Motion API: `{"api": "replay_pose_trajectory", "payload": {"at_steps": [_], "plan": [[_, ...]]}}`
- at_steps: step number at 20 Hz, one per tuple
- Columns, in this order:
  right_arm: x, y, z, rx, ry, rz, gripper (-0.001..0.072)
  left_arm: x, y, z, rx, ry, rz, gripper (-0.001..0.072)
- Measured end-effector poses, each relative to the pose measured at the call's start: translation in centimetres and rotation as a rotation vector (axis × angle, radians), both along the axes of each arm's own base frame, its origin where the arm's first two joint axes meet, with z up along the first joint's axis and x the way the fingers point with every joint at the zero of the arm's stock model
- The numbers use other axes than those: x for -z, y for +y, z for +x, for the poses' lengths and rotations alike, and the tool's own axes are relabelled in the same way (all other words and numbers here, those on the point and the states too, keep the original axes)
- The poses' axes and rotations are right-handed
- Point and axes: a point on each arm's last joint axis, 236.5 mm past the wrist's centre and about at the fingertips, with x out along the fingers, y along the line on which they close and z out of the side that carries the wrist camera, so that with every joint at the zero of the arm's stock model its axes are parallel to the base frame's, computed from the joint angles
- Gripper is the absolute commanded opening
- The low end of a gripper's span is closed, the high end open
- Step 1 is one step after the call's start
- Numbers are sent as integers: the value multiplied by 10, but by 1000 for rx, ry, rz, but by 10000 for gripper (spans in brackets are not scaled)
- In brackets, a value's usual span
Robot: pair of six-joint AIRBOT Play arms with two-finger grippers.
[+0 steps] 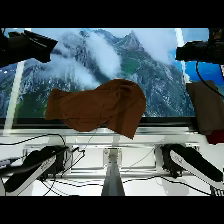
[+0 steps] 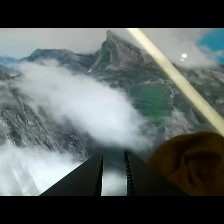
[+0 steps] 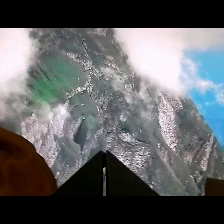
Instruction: Fold the clothes and pants, and hang the long-sleeved shirts on hangers.
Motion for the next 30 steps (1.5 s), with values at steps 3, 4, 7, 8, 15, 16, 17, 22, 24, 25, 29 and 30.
{"api": "replay_pose_trajectory", "payload": {"at_steps": [3, 4, 7, 8, 15, 16, 17, 22, 24, 25, 29, 30], "plan": [[35, -24, -1, -7, 86, -61, 10, 18, 4, -11, 12, 75, 46, 54], [56, -32, -4, 3, 135, -53, 10, 27, 8, -17, 20, 113, 77, 20], [129, -43, -31, -7, 315, 24, 11, 63, 33, -38, 9, 262, 214, 20], [160, -38, -48, -23, 392, 83, 12, 73, 45, -44, -14, 312, 248, 20], [270, 24, -115, 71, 605, 501, 389, 125, 88, -73, -124, 556, 293, 31], [278, 31, -118, 85, 622, 534, 416, 136, 90, -79, -127, 596, 294, 98], [285, 38, -119, 96, 638, 563, 470, 147, 91, -84, -129, 629, 298, 280], [305, 74, -124, 75, 710, 637, 395, 184, 96, -108, -133, 770, 308, 458], [312, 83, -125, 49, 711, 617, 200, 190, 100, -112, -142, 793, 319, 458], [314, 87, -124, 37, 705, 603, 130, 192, 103, -113, -151, 800, 321, 458], [316, 96, -118, -26, 672, 548, 13, 196, 129, -115, -250, 834, 300, 458], [312, 95, -113, -48, 648, 522, 13, 197, 138, -116, -288, 844, 288, 458]]}}
